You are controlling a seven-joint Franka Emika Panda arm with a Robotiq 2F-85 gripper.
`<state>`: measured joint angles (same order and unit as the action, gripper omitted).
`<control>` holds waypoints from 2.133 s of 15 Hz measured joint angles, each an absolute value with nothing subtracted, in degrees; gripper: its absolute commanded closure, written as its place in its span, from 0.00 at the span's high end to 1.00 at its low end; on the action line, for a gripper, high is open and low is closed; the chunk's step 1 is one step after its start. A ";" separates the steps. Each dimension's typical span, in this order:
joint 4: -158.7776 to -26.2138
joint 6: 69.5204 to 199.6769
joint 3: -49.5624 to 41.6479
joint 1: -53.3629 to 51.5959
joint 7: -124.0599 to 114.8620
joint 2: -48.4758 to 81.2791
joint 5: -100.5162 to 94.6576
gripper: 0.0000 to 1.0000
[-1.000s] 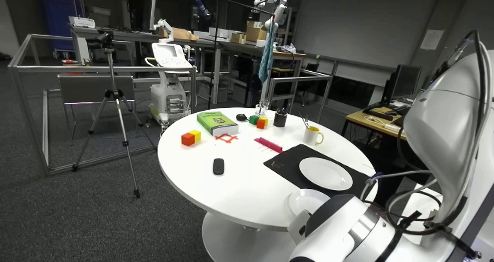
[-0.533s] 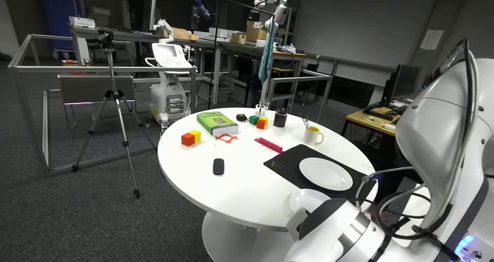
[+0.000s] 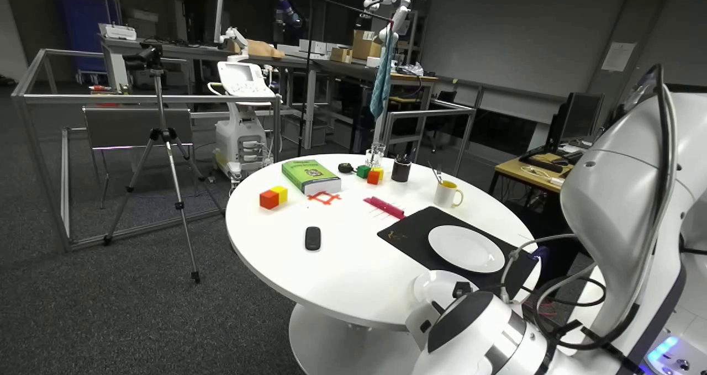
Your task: Pick up the smaller white plate and put it on the other white plate
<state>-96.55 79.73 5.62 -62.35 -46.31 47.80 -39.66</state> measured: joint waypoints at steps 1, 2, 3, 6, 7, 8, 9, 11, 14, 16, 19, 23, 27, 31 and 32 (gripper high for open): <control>-96.78 80.02 5.62 -62.29 -46.31 47.83 -40.56 1.00; -97.02 80.43 5.62 -62.22 -46.31 47.88 -41.60 1.00; -97.29 81.16 5.62 -62.12 -46.31 47.96 -42.67 1.00; -97.69 83.81 5.66 -61.67 -46.12 48.52 -45.86 1.00; -97.69 84.83 5.71 -61.43 -46.01 48.81 -46.90 1.00; -97.71 85.83 5.71 -61.23 -45.90 49.04 -47.77 1.00; -97.73 86.72 5.73 -61.03 -45.78 49.19 -48.62 1.00; -97.79 88.88 5.85 -60.50 -45.50 49.26 -49.98 1.00; -97.80 92.19 6.40 -59.40 -45.17 49.26 -50.89 1.00; -97.77 93.28 7.02 -58.49 -45.15 49.26 -50.25 1.00; -97.35 92.19 8.05 -57.29 -45.15 49.25 -45.69 1.00; -96.02 85.47 8.66 -57.34 -45.39 49.25 -36.48 1.00; -95.08 78.05 8.66 -57.99 -45.50 49.25 -30.13 1.00; -95.98 76.46 8.50 -58.11 -45.50 49.26 -29.33 1.00; -96.51 76.55 8.40 -58.11 -45.50 49.26 -29.37 1.00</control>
